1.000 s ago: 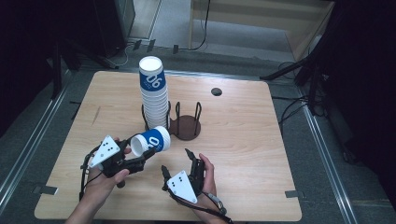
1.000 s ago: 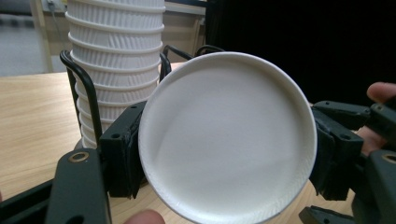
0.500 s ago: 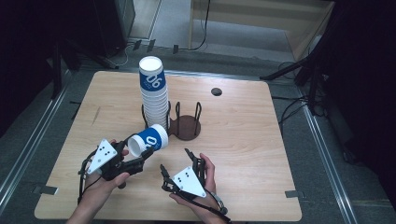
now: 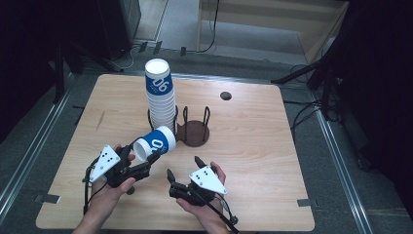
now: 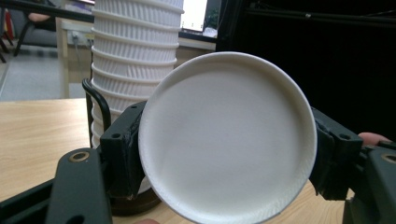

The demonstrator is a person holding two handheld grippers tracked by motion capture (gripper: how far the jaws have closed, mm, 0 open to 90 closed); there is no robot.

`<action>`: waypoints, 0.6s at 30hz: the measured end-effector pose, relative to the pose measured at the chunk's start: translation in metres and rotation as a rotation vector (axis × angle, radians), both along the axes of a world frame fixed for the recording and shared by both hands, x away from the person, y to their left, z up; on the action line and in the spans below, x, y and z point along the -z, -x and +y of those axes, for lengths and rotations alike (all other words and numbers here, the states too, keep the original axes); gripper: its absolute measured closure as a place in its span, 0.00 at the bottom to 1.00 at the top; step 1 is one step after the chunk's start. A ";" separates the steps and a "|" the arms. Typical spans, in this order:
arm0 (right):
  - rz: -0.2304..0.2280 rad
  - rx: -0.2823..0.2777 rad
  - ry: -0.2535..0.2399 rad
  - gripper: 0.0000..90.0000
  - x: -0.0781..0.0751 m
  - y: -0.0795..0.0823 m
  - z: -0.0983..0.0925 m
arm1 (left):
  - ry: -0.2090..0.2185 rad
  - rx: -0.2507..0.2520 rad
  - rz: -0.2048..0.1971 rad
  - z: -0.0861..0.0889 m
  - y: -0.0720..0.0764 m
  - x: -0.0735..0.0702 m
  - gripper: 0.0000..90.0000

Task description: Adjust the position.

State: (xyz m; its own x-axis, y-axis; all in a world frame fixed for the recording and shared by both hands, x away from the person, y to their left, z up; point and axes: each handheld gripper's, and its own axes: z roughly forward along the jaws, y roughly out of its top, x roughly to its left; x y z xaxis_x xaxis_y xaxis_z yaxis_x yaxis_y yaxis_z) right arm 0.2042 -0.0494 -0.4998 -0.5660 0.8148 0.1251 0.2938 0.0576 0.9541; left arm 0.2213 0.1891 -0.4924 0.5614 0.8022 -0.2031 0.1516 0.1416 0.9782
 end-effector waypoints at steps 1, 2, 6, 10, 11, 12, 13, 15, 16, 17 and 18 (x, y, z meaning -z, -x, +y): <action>0.025 0.004 -0.018 0.04 -0.002 -0.001 0.000 | 0.010 0.001 -0.003 0.000 0.000 0.000 0.30; 0.049 -0.001 -0.048 0.02 -0.004 -0.002 -0.001 | 0.013 0.003 -0.007 0.000 0.000 -0.001 0.30; 0.107 -0.003 -0.145 0.00 -0.014 -0.005 0.003 | 0.021 0.003 -0.016 0.000 -0.001 -0.001 0.30; 0.149 0.013 -0.238 0.00 -0.020 -0.008 0.007 | 0.034 0.003 -0.020 0.001 -0.001 -0.001 0.30; 0.160 0.017 -0.264 0.00 -0.021 -0.009 0.008 | 0.038 0.003 -0.022 0.001 -0.001 -0.001 0.30; 0.172 0.017 -0.293 0.00 -0.022 -0.010 0.009 | 0.045 0.004 -0.021 0.001 -0.001 -0.001 0.30; 0.186 0.023 -0.314 0.00 -0.022 -0.010 0.009 | 0.046 0.003 -0.023 0.002 -0.002 -0.001 0.30; 0.212 0.028 -0.355 0.00 -0.023 -0.012 0.010 | 0.054 0.003 -0.023 0.003 -0.002 -0.001 0.30; 0.227 0.036 -0.377 0.00 -0.023 -0.013 0.010 | 0.056 0.005 -0.023 0.003 -0.002 -0.001 0.30; 0.242 0.037 -0.401 0.00 -0.024 -0.013 0.009 | 0.056 0.006 -0.023 0.003 -0.002 -0.001 0.30; 0.260 0.043 -0.425 0.00 -0.024 -0.014 0.009 | 0.057 0.007 -0.024 0.002 -0.002 0.000 0.30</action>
State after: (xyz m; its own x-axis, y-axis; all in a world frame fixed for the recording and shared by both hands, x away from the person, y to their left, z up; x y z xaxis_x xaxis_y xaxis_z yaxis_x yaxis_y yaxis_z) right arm 0.2184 -0.0406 -0.4758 -0.4393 0.6828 0.5838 0.5185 -0.3379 0.7855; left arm 0.2233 0.1911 -0.4920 0.5721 0.7859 -0.2346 0.1292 0.1961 0.9720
